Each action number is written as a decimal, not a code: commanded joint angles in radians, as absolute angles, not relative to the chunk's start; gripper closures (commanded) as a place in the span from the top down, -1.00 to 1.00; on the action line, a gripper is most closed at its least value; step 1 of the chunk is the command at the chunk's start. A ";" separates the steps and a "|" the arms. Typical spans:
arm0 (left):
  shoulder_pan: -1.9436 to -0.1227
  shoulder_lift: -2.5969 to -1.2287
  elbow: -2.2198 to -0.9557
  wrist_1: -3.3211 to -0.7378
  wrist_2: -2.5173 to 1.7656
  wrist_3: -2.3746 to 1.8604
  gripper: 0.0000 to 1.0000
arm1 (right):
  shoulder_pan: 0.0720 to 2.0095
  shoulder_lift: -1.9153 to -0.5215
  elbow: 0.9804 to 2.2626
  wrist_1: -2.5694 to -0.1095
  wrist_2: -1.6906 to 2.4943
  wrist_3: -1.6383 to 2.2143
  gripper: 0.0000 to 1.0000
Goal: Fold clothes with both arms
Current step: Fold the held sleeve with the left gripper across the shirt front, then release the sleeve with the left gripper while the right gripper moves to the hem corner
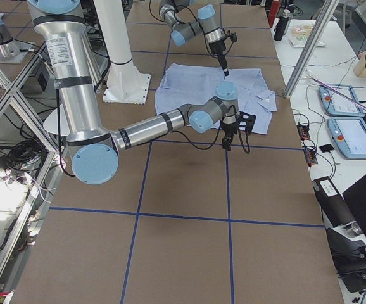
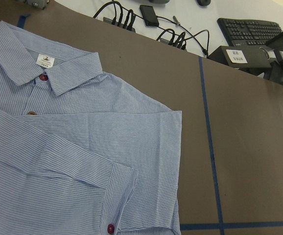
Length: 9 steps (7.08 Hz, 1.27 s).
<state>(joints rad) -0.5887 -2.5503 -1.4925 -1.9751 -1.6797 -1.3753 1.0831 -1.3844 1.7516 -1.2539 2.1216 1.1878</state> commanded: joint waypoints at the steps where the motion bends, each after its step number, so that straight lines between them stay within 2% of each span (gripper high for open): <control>1: -0.591 -2.284 -1.869 -1.898 -1.683 -1.356 0.98 | 0.969 -1.413 1.901 -1.249 2.126 1.512 0.99; 2: -0.600 -2.210 -1.955 -1.893 -1.693 -1.239 0.98 | 0.877 -1.423 1.970 -1.249 2.094 1.724 0.95; 3: -0.607 -2.162 -1.985 -1.899 -1.694 -1.189 0.98 | 0.729 -1.461 2.077 -1.252 1.947 1.931 0.93; 4: -0.610 -2.158 -1.985 -1.899 -1.686 -1.165 0.97 | 0.546 -1.476 2.115 -1.261 1.742 2.115 0.93; 6: -0.611 -2.157 -1.980 -1.899 -1.687 -1.169 0.97 | 0.334 -1.490 2.121 -1.337 1.579 2.305 0.91; 9: -0.606 -2.155 -1.983 -1.899 -1.684 -1.186 0.97 | 0.224 -1.499 2.099 -1.356 1.562 2.450 0.77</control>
<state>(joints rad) -0.6074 -2.1557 -1.9820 -1.8991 -1.6856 -1.1754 0.2642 -1.4953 2.1146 -1.3516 1.5718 2.4191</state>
